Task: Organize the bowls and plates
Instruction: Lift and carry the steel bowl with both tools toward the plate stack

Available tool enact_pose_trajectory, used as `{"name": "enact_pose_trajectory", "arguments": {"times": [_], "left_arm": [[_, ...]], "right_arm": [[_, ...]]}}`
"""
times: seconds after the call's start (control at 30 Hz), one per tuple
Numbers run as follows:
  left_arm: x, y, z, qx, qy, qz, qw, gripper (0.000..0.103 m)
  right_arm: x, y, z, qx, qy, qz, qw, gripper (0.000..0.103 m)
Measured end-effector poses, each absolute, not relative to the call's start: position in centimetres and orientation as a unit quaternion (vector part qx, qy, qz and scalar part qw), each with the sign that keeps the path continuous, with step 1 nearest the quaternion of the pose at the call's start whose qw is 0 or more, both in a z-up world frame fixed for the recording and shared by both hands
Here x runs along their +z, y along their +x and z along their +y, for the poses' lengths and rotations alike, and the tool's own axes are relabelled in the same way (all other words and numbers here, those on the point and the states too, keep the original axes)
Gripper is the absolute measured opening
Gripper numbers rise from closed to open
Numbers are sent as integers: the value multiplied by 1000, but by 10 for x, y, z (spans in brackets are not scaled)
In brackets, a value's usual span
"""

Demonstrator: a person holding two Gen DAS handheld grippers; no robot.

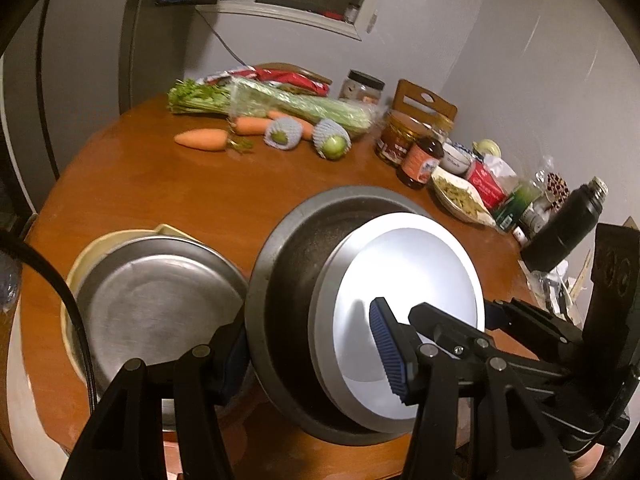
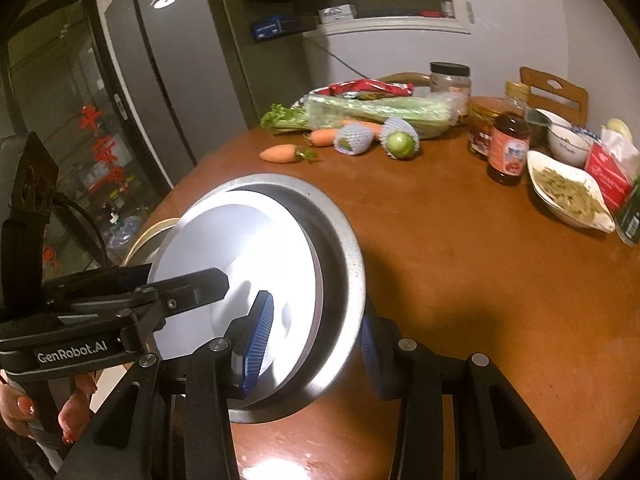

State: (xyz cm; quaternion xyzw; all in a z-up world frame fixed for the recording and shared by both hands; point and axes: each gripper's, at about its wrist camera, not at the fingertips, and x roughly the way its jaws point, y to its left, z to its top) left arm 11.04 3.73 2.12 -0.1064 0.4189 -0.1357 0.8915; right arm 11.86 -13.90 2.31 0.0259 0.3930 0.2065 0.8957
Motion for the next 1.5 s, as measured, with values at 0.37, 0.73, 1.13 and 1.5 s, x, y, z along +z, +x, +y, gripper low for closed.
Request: {"name": "enact_pose_trajectory", "arguments": {"times": [0.37, 0.73, 1.13, 1.5], "left_arm": [[30, 105, 78, -97, -122, 404, 902, 56], [31, 97, 117, -59, -137, 393, 907, 56], [29, 90, 142, -38, -150, 390, 908, 56], [23, 91, 145, -32, -151, 397, 905, 56]], "right_arm": [[39, 126, -99, 245, 6, 378, 893, 43], [39, 134, -54, 285, -13, 377, 881, 43], [35, 138, -26, 306, -27, 381, 872, 43], [31, 139, -20, 311, -25, 384, 869, 43]]}}
